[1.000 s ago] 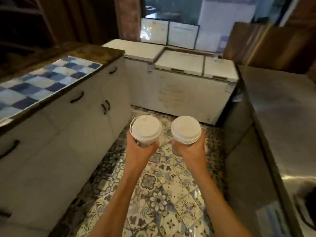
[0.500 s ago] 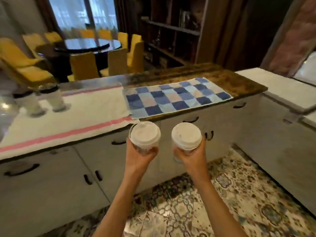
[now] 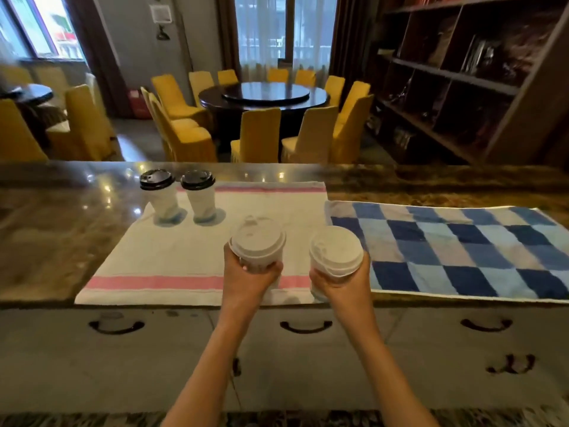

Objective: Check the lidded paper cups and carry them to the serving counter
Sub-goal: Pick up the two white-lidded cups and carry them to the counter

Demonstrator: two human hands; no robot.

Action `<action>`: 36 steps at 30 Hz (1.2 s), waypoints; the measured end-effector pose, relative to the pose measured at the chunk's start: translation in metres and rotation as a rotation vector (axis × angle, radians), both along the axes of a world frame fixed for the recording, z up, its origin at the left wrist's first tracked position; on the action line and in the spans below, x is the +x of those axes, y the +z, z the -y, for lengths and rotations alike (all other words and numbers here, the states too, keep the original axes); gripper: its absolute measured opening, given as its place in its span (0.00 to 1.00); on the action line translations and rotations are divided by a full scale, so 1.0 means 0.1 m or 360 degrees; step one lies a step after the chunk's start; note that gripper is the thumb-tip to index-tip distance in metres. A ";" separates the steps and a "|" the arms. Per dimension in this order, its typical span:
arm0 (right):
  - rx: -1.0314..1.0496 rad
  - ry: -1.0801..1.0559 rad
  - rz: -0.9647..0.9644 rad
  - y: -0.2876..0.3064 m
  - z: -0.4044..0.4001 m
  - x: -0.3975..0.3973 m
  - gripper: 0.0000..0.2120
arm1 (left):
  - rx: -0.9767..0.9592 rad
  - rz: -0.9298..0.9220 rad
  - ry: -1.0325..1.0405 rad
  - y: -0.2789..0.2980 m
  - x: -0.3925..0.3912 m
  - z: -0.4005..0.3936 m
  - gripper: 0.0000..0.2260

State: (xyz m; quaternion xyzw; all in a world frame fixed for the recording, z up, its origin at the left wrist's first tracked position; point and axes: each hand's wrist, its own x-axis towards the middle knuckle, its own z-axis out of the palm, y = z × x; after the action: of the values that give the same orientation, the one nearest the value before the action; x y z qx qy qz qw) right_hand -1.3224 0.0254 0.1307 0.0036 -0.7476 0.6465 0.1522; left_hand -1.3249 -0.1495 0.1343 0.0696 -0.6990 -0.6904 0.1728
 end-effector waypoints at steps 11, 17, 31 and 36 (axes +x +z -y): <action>-0.0073 -0.0109 0.0167 0.09 0.85 -1.71 0.37 | -0.0115 0.0081 -0.0012 -0.05 -1.77 0.72 0.35; -0.0050 -0.0087 0.0220 0.04 0.93 -2.33 0.34 | -0.0248 0.0219 0.0070 -0.13 -2.40 0.82 0.41; -0.0042 -0.0063 0.0363 -0.29 0.95 -2.84 0.35 | -0.0311 0.0384 0.0150 -0.49 -2.78 0.74 0.42; -0.0022 -0.0036 0.0364 -0.32 0.96 -2.82 0.36 | -0.0297 0.0366 0.0147 -0.52 -2.75 0.74 0.42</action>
State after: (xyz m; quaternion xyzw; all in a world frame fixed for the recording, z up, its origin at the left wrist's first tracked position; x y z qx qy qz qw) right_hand -1.6043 -0.0708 0.0988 -0.0796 -0.7556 0.6461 0.0732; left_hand -1.5995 -0.2239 0.0822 0.1638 -0.7714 -0.6013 0.1288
